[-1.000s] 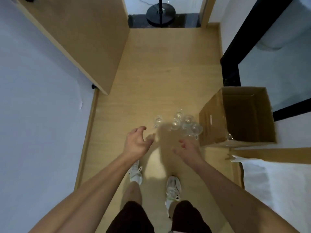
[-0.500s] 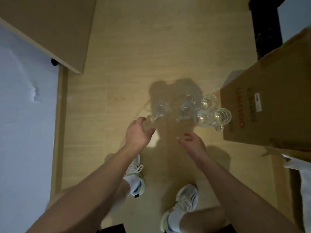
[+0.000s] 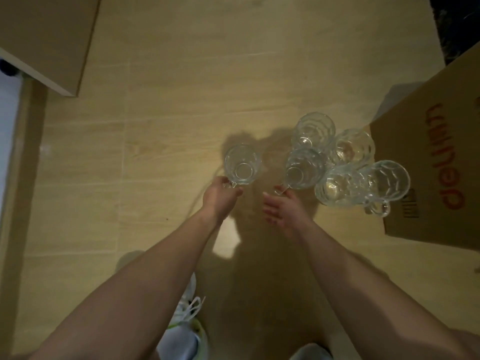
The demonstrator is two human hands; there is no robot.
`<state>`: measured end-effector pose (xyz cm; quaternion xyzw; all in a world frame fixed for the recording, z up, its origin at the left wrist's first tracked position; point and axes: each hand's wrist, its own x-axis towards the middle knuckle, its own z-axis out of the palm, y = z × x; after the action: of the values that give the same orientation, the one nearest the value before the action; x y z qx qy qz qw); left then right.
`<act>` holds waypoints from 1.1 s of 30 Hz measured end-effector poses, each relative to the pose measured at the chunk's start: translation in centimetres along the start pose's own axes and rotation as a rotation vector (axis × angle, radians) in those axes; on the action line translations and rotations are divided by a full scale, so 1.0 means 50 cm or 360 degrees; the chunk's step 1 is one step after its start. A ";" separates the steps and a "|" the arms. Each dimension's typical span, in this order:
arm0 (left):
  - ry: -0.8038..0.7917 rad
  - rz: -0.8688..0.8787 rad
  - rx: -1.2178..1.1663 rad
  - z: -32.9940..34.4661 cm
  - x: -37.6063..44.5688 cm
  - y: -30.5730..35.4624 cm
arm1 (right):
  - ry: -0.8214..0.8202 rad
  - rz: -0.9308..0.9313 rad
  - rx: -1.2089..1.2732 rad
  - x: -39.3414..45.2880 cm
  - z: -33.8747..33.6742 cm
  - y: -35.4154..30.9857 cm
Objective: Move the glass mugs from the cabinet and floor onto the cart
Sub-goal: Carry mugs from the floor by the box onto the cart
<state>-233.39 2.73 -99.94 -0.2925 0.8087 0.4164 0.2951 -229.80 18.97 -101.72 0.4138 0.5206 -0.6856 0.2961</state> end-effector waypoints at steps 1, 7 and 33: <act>-0.0016 -0.0016 -0.0032 0.008 0.010 -0.002 | -0.0018 -0.0011 0.0042 0.004 0.000 0.000; -0.0355 -0.0329 -0.0563 0.020 -0.015 0.006 | 0.0123 0.0012 0.0225 -0.041 -0.017 -0.015; -0.0455 0.0100 -0.1240 -0.905 -0.850 0.837 | 0.0042 -0.0493 -0.0044 -1.167 0.339 -0.914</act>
<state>-246.23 -5.70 -26.68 -0.2968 0.5500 0.7365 0.2588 -244.28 14.19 -27.24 0.3335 0.5914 -0.7104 0.1856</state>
